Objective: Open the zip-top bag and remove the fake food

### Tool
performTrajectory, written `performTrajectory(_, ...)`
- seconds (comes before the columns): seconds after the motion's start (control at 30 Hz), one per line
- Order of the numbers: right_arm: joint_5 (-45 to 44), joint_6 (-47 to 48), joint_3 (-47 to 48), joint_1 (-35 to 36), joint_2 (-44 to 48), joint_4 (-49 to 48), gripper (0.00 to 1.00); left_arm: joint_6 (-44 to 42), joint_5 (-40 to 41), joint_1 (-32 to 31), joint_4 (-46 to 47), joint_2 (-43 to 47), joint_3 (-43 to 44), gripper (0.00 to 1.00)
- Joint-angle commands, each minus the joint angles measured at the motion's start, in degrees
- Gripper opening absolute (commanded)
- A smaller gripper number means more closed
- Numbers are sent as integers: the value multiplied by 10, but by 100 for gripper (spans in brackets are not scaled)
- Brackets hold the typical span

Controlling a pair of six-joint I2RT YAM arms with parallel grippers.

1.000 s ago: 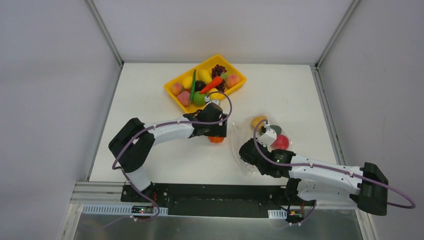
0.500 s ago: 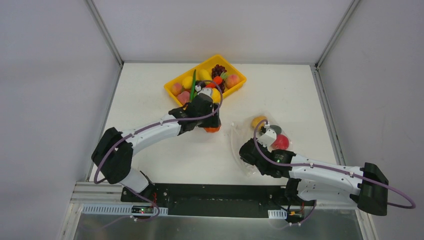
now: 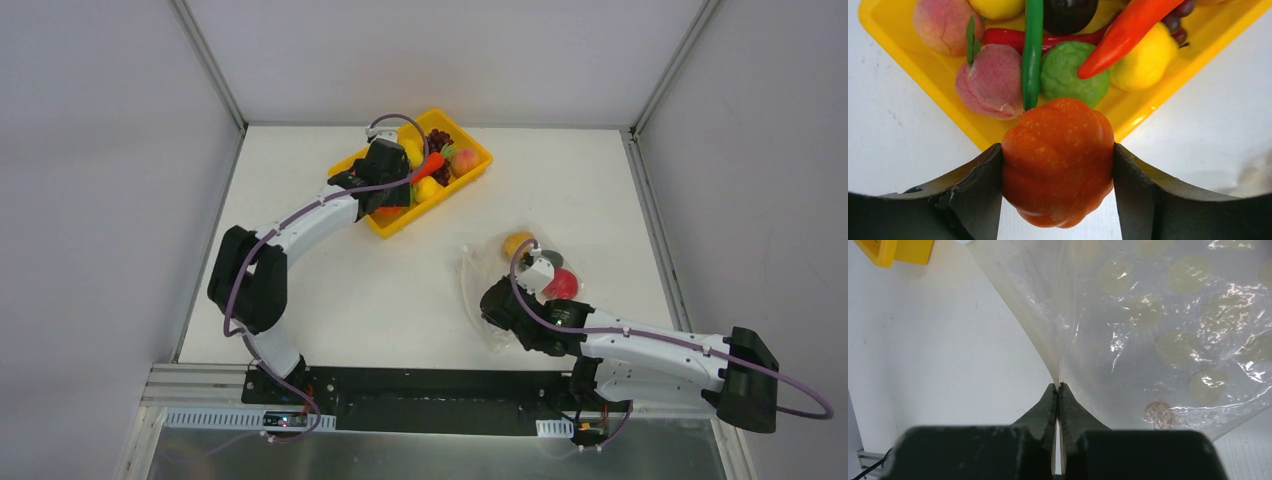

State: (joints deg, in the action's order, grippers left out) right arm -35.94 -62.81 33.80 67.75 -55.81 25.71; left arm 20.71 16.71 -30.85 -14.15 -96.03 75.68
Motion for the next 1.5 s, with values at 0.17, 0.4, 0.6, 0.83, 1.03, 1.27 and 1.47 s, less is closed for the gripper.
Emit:
performTrajectory(0.17, -4, -6, -7, -1, 17, -2, 0, -40, 34, 6, -43, -85, 31, 64)
performTrajectory(0.4, 1, -8, -7, -1, 18, -3, 0, -45, 31, 7, -54, -83, 41, 86)
performTrajectory(0.6, 0, 0, 2, -1, 14, -4, 0, -31, -5, 7, -69, -28, 42, 99)
performTrajectory(0.83, -6, 21, 29, -1, 8, 10, 0, 13, -45, 7, -87, 65, 20, 99)
performTrajectory(1.03, -9, 30, 41, -1, 12, 14, 0, 75, -133, 3, -80, 144, -60, 95)
performTrajectory(1.27, -3, 53, 69, -2, 1, 17, 0, 143, -210, -68, 8, 290, -238, 88)
performTrajectory(1.47, 47, 98, 98, -2, -27, -29, 0, 231, -232, -158, 128, 337, -344, 82)
